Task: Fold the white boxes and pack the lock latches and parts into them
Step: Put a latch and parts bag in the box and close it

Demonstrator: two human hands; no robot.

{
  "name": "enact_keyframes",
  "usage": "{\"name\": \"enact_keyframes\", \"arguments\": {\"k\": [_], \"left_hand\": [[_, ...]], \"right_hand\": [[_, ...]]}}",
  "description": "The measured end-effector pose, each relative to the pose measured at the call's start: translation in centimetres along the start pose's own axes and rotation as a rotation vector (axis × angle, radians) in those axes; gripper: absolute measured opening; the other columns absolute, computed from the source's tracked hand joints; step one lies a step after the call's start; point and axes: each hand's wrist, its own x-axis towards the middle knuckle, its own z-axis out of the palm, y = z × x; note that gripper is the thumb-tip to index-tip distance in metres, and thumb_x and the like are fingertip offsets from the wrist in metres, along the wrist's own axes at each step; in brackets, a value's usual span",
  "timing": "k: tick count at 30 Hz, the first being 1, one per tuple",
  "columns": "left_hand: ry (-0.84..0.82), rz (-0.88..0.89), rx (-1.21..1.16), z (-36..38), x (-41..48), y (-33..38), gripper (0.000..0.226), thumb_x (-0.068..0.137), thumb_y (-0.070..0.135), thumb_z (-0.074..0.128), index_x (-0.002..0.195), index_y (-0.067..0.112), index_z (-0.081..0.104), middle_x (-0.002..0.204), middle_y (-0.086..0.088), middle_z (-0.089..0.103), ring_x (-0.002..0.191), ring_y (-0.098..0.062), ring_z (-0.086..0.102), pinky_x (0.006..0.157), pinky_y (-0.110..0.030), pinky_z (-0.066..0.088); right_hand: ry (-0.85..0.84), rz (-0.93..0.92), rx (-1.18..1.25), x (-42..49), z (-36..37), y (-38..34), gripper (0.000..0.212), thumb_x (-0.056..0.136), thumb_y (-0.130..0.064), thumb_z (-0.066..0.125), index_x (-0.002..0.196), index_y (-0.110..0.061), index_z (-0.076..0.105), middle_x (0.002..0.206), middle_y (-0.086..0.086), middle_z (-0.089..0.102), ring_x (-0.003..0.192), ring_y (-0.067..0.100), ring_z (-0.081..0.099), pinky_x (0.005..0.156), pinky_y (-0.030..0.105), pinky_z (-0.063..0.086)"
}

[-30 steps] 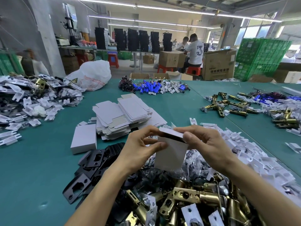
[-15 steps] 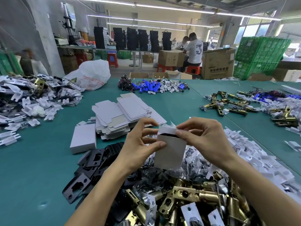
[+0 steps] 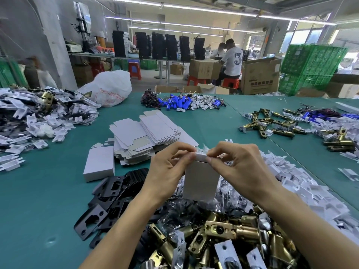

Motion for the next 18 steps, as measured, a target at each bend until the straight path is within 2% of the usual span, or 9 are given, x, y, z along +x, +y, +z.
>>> {"name": "enact_keyframes", "arguments": {"k": [4,7,9,11,12,15,18], "left_hand": [[0.0,0.006,0.023,-0.3,0.0,-0.2,0.015,0.095,0.025,0.066,0.091,0.039,0.069,0.097,0.006,0.075,0.088,-0.027,0.072,0.076,-0.063,0.056],[-0.036,0.031,0.026,-0.6,-0.1,-0.4,0.007,0.092,0.037,0.064,0.094,0.04,0.07,0.097,0.005,0.073,0.086,-0.036,0.068,0.071,-0.064,0.055],[-0.064,0.048,0.051,-0.7,-0.3,-0.4,0.014,0.089,0.045,0.061,0.098,0.042,0.071,0.101,0.009,0.073,0.088,-0.028,0.069,0.072,-0.056,0.059],[-0.116,0.077,0.085,-0.7,-0.4,-0.5,0.02,0.085,0.047,0.067,0.105,0.042,0.07,0.111,0.017,0.071,0.096,-0.011,0.07,0.071,-0.03,0.06],[-0.149,0.093,0.099,-0.7,-0.5,-0.6,0.025,0.083,0.045,0.073,0.108,0.044,0.07,0.117,0.021,0.068,0.102,-0.008,0.069,0.072,-0.023,0.059],[-0.168,0.089,0.071,-0.8,-0.5,-1.1,0.035,0.079,0.033,0.084,0.109,0.044,0.071,0.125,0.021,0.066,0.108,-0.009,0.069,0.074,-0.022,0.058],[-0.118,0.048,-0.007,-0.7,-0.4,-1.4,0.031,0.075,0.027,0.081,0.102,0.041,0.075,0.123,0.017,0.068,0.105,-0.011,0.07,0.073,-0.021,0.057]], "right_hand": [[-0.023,-0.032,0.007,0.1,0.0,-0.1,0.002,0.086,-0.021,0.074,0.087,-0.022,0.075,0.079,-0.012,0.073,0.072,0.007,0.067,0.067,0.039,0.057],[-0.076,-0.048,0.075,0.0,-0.4,0.4,0.012,0.085,-0.021,0.075,0.097,-0.018,0.078,0.091,-0.01,0.076,0.08,0.004,0.069,0.073,0.03,0.058],[-0.113,-0.073,0.092,-0.2,-0.6,0.9,0.02,0.083,-0.019,0.077,0.103,-0.016,0.078,0.102,-0.007,0.075,0.089,0.001,0.069,0.076,0.025,0.058],[-0.14,-0.082,0.121,-0.6,-0.6,1.4,0.027,0.081,-0.014,0.078,0.108,-0.017,0.076,0.111,-0.006,0.073,0.096,-0.001,0.068,0.078,0.024,0.058],[-0.141,-0.077,0.145,-0.8,-0.6,1.7,0.029,0.081,-0.012,0.079,0.109,-0.018,0.076,0.113,-0.007,0.072,0.099,-0.001,0.067,0.078,0.024,0.058],[-0.146,-0.057,0.179,-1.1,-0.5,2.2,0.034,0.082,-0.01,0.078,0.112,-0.025,0.074,0.117,-0.007,0.069,0.104,0.002,0.066,0.079,0.026,0.058],[-0.176,-0.068,0.159,-1.3,-0.1,2.4,0.039,0.087,-0.01,0.073,0.118,-0.032,0.07,0.121,-0.011,0.066,0.108,0.003,0.063,0.08,0.018,0.054]]}}
